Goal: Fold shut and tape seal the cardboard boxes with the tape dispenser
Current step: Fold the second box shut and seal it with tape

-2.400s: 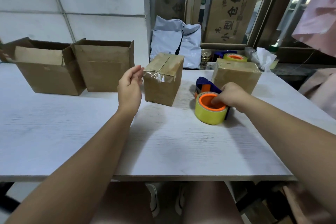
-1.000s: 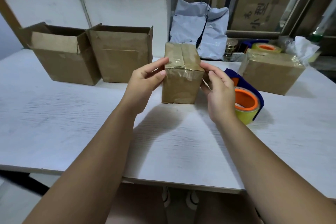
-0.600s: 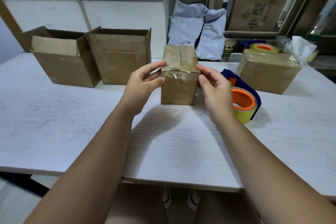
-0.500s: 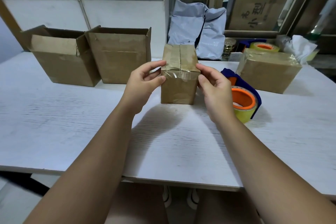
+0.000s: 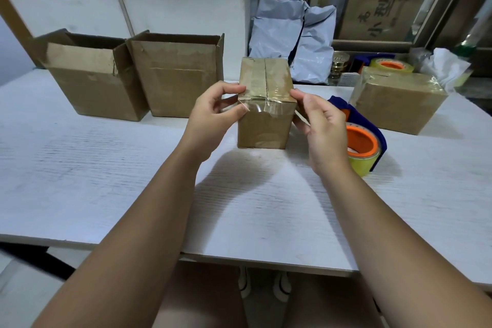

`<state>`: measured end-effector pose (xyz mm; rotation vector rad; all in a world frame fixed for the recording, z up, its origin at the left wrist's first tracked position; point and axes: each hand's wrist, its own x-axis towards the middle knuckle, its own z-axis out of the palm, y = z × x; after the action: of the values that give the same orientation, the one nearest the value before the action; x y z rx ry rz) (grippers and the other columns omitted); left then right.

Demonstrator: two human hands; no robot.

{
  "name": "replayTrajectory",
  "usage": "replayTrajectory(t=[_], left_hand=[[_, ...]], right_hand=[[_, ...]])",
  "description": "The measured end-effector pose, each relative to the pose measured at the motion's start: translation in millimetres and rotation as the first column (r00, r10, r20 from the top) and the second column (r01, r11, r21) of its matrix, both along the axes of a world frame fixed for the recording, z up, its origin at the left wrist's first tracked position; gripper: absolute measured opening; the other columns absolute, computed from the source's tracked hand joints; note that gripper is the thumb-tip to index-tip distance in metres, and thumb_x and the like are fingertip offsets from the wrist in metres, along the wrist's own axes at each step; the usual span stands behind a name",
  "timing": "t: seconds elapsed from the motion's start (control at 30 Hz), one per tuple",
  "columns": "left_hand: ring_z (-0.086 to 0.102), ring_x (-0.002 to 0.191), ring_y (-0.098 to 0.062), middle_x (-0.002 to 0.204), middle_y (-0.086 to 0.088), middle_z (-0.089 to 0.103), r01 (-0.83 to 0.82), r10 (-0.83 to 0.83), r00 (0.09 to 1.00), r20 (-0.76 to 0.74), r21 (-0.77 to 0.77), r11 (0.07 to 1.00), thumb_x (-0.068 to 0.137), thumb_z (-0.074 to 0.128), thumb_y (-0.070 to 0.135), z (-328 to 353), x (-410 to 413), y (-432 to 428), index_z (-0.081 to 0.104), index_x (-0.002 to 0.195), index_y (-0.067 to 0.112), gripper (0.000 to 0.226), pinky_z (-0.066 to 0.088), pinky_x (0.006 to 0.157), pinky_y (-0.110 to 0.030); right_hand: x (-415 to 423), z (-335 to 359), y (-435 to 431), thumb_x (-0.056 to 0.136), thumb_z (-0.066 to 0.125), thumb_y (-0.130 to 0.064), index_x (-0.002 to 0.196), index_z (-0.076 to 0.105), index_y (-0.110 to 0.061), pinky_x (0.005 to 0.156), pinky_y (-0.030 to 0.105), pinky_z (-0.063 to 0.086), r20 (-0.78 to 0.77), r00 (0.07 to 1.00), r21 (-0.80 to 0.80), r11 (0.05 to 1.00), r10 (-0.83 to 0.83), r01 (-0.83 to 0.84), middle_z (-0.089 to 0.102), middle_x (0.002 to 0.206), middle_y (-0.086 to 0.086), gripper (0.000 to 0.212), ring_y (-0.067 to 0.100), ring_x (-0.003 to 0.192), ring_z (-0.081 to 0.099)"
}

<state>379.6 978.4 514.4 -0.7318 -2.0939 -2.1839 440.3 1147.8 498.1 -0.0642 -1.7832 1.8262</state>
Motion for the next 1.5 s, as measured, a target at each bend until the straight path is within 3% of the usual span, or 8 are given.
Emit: replayTrajectory(t=[0.23,0.57,0.9,1.07,1.13,1.27,1.37,1.5], left_hand=[[0.063,0.091,-0.005,0.103,0.004,0.065,-0.013,0.013,1.000,0.010,-0.005,1.000,0.085,0.065,-0.003,0.4,-0.3,0.1,0.063,0.095,0.020,0.025,0.053,0.083,-0.020],[0.063,0.082,0.002,0.100,0.007,0.064,-0.028,0.028,0.999,-0.018,-0.009,1.000,0.084,0.064,-0.005,1.5,0.9,0.9,0.063,0.093,0.018,0.025,0.052,0.077,-0.016],[0.062,0.091,0.004,0.106,0.006,0.061,0.067,-0.068,0.998,-0.005,-0.069,0.995,0.085,0.055,-0.012,-0.5,2.1,-0.7,0.058,0.105,0.019,0.037,0.047,0.079,-0.014],[0.058,0.093,-0.010,0.113,-0.011,0.054,0.008,-0.010,1.000,-0.021,-0.085,0.996,0.078,0.057,0.051,-5.2,2.0,6.8,0.058,0.088,0.039,0.016,0.048,0.096,-0.036],[0.057,0.093,-0.007,0.114,-0.007,0.051,-0.074,0.069,0.995,-0.068,-0.066,0.995,0.078,0.054,0.060,-7.7,4.8,15.4,0.053,0.085,0.034,0.026,0.046,0.089,-0.029],[0.053,0.116,-0.004,0.125,0.008,0.053,-0.158,0.158,0.981,-0.115,0.004,0.987,0.082,0.067,0.034,-8.5,6.7,28.4,0.045,0.083,0.022,0.025,0.045,0.090,-0.016],[0.053,0.117,-0.002,0.123,0.011,0.056,-0.164,0.164,0.978,-0.125,0.012,0.986,0.079,0.074,0.026,-12.2,-0.6,27.8,0.045,0.085,0.023,0.030,0.046,0.094,-0.022],[0.054,0.118,-0.007,0.124,0.006,0.057,-0.142,0.144,0.979,-0.144,0.022,0.990,0.075,0.076,0.023,-15.1,-5.6,27.7,0.046,0.086,0.023,0.032,0.047,0.094,-0.025]], right_hand=[[1.4,1.9,2.8,0.090,0.059,-0.003,0.110,0.065,-0.024,0.099,0.030,0.049,0.009,1.000,0.112,0.994,0.004,-0.005,0.066,0.117,0.000,0.029,0.007,0.112,0.060],[1.0,2.2,3.3,0.088,0.061,-0.001,0.110,0.064,-0.025,0.099,0.027,0.048,0.007,1.000,0.171,0.985,-0.016,0.014,0.066,0.117,0.000,0.032,0.008,0.112,0.060],[2.4,3.4,1.3,0.086,0.060,0.002,0.110,0.062,-0.021,0.096,0.025,0.049,0.018,0.999,0.186,0.982,-0.027,0.023,0.065,0.111,-0.007,0.033,0.006,0.111,0.059],[1.5,1.8,-1.5,0.092,0.058,-0.013,0.106,0.062,-0.022,0.096,0.026,0.048,-0.006,0.999,0.197,0.979,-0.045,0.045,0.063,0.106,-0.013,0.018,0.005,0.108,0.058],[-0.6,-1.3,-5.7,0.089,0.059,-0.032,0.100,0.059,-0.030,0.096,0.029,0.048,-0.033,0.996,0.229,0.969,-0.085,0.090,0.062,0.104,-0.016,0.012,0.007,0.108,0.058],[-6.8,-2.6,-16.3,0.086,0.062,-0.040,0.100,0.048,-0.027,0.093,0.023,0.045,-0.036,0.992,0.257,0.958,-0.119,0.125,0.056,0.114,-0.015,0.024,0.007,0.109,0.056],[-11.1,-1.2,-16.8,0.088,0.065,-0.032,0.101,0.044,-0.025,0.093,0.023,0.045,0.000,0.991,0.278,0.952,-0.136,0.131,0.051,0.135,-0.002,0.026,0.009,0.113,0.054],[-14.9,-2.1,-12.6,0.085,0.070,-0.027,0.101,0.043,-0.026,0.095,0.028,0.047,0.016,0.992,0.273,0.955,-0.124,0.114,0.050,0.137,-0.001,0.032,0.010,0.114,0.055]])
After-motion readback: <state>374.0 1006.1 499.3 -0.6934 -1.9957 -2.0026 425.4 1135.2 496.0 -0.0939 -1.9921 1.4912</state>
